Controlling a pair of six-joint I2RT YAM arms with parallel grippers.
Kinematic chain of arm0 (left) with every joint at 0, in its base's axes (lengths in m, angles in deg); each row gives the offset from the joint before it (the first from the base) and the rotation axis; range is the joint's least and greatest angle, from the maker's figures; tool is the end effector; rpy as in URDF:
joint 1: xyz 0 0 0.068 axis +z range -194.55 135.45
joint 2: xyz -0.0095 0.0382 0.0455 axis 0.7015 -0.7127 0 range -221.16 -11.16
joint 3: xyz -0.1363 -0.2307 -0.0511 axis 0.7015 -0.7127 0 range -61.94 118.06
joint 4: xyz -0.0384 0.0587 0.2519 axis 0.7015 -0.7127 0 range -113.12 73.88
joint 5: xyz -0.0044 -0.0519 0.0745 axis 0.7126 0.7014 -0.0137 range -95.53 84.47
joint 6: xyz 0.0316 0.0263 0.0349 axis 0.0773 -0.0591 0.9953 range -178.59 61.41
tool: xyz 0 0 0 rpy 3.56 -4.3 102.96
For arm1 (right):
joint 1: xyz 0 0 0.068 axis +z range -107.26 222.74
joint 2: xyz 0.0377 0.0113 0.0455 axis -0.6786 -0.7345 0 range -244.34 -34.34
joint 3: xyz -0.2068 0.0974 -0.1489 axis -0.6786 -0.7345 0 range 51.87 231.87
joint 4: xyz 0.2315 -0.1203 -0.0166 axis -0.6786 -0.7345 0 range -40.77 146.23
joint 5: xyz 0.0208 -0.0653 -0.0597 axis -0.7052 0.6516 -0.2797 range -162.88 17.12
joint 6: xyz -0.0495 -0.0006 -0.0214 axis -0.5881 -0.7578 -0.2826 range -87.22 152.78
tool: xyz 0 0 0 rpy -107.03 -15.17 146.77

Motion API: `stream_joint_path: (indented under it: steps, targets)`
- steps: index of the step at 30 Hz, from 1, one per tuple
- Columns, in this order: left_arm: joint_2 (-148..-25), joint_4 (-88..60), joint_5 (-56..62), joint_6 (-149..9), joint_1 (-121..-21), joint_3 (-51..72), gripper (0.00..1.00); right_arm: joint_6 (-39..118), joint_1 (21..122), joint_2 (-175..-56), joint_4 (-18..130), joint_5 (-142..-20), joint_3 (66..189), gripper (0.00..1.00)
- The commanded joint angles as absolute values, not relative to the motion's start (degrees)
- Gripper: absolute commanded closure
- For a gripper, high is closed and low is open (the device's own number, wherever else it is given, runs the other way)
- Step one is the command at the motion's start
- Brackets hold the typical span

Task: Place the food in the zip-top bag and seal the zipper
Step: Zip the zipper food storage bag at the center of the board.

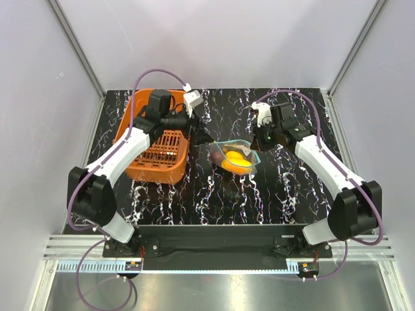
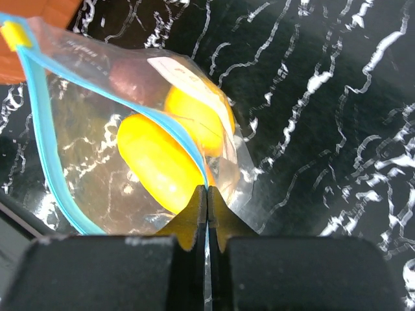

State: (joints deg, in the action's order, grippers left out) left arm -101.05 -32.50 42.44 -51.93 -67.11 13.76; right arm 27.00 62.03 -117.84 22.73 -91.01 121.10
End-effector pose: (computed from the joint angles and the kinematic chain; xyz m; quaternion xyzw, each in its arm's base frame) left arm 0.3186 -0.1611 0.3259 0.3951 0.7171 -0.4123 0.3996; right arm 0.2935 0.1145 0.2937 -0.2554 0.8869 0.1878 0.3360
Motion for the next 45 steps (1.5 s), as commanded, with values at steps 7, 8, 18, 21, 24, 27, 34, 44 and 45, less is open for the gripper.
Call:
stream_joint_path:
  steps: [7, 8, 18, 21, 24, 27, 34, 44, 45]
  targets:
    - [-105.0, -24.2, 54.3, -49.2, -64.6, 15.1, 0.05, 26.8, 61.4, -112.6, 16.3, -88.6, 121.8, 1.00]
    - [-105.1, -23.3, 55.2, -49.4, -64.6, 14.4, 0.05, 27.3, 60.9, -112.5, 14.8, -88.9, 122.3, 1.00]
    - [-106.5, -19.3, 60.2, -45.6, -65.4, 11.6, 0.04, 29.7, 57.8, -109.8, 11.1, -92.2, 123.4, 1.00]
    - [-108.5, -22.4, 58.5, -40.8, -67.5, 14.3, 0.04, 29.6, 57.5, -109.9, 11.0, -91.9, 122.9, 1.00]
    - [-110.7, -25.0, 54.6, -36.7, -70.3, 15.8, 0.04, 29.9, 57.2, -110.1, 11.1, -92.5, 122.5, 1.00]
    - [-112.5, -24.3, 52.3, -34.9, -72.4, 16.5, 0.05, 30.3, 56.1, -109.9, 11.3, -93.2, 122.2, 1.00]
    - [-116.1, -26.1, 50.9, -30.7, -74.1, 18.7, 0.08, 30.9, 54.1, -109.7, 12.1, -96.3, 121.4, 1.00]
    - [-120.5, -21.8, 48.8, -31.2, -75.6, 18.4, 0.20, 31.0, 53.6, -111.6, 13.2, -97.0, 121.0, 1.00]
    - [-120.8, -21.7, 48.9, -31.3, -75.7, 18.5, 0.23, 31.1, 53.6, -111.9, 13.3, -97.0, 121.0, 1.00]
